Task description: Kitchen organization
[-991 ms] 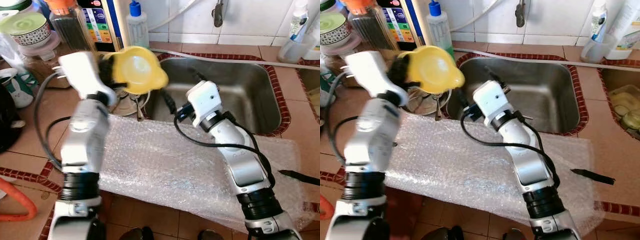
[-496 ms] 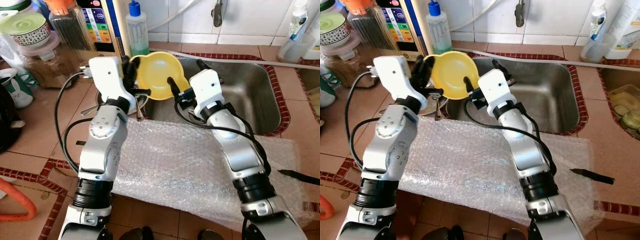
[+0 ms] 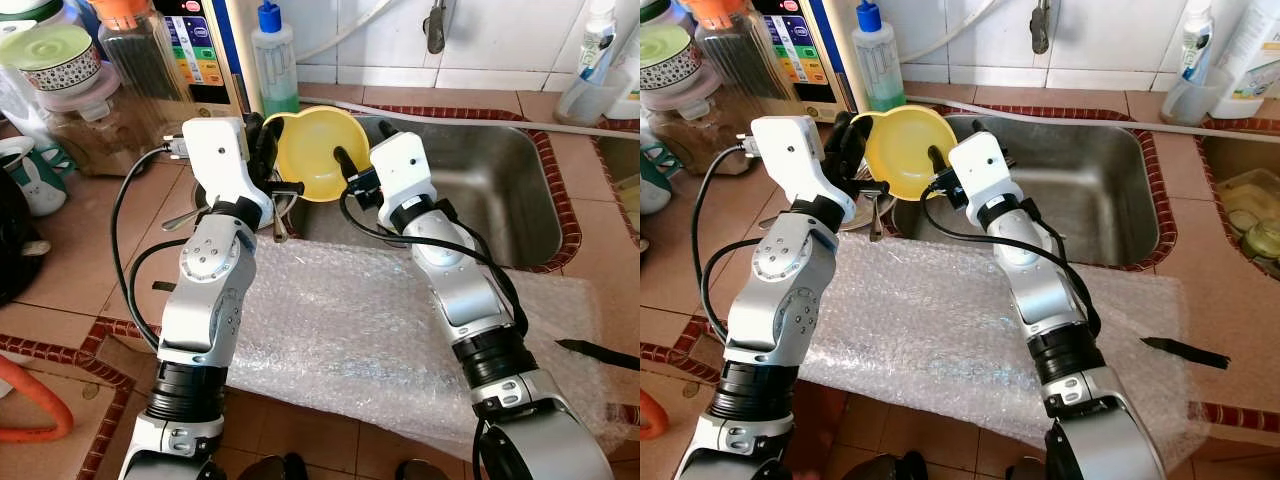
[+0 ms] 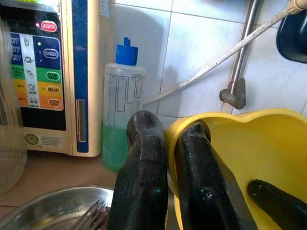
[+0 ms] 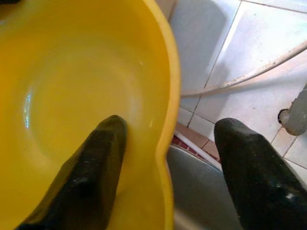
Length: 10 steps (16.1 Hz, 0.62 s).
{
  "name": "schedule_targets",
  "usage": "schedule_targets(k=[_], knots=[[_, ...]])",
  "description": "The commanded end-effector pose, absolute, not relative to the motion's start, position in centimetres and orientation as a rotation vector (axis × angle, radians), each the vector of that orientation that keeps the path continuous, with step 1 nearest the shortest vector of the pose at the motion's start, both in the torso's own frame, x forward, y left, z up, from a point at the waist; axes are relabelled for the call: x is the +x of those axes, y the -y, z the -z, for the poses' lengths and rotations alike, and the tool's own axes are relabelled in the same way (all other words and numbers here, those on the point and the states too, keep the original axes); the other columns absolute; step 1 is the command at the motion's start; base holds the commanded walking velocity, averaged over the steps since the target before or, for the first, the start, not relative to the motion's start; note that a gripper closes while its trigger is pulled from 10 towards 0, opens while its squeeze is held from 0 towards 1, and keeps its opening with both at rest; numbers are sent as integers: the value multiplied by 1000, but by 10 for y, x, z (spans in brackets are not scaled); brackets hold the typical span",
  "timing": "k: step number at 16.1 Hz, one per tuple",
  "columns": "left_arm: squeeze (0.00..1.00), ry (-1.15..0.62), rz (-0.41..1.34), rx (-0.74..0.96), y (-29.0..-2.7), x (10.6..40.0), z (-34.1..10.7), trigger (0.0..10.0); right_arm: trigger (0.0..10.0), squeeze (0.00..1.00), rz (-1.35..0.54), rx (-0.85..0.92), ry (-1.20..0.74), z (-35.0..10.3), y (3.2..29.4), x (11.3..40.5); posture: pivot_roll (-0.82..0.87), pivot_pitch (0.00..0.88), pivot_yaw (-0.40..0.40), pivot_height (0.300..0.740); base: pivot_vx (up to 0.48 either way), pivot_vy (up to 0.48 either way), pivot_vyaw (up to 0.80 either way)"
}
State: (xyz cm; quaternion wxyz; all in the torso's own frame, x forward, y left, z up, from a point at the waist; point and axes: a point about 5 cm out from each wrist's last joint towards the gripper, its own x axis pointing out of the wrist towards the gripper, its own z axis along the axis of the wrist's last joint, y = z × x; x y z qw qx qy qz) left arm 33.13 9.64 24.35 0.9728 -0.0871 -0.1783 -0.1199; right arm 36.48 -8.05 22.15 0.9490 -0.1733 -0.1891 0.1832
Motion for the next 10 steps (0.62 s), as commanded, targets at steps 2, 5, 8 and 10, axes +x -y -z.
schedule_targets(k=[2, 5, 8, 10], knots=[[0, 408, 272, -165, -93, 326, -250, 1765, 0, 0, -357, -357, 384, -224, 80, 368, -169, 145, 107, 740, 0, 0, 0], [0, 418, 256, -168, -94, 326, -252, 3373, 0, 0, -361, -355, 389, -223, 78, 367, -171, 147, 110, 740, 0, 0, 0], [0, 405, 261, -163, -92, 326, -249, 3882, 0, 0, -367, -346, 392, -223, 76, 366, -170, 153, 108, 740, 0, 0, 0], [0, 404, 261, -162, -92, 325, -248, 4118, 0, 0, -370, -344, 393, -222, 76, 365, -169, 156, 107, 740, 0, 0, 0]])
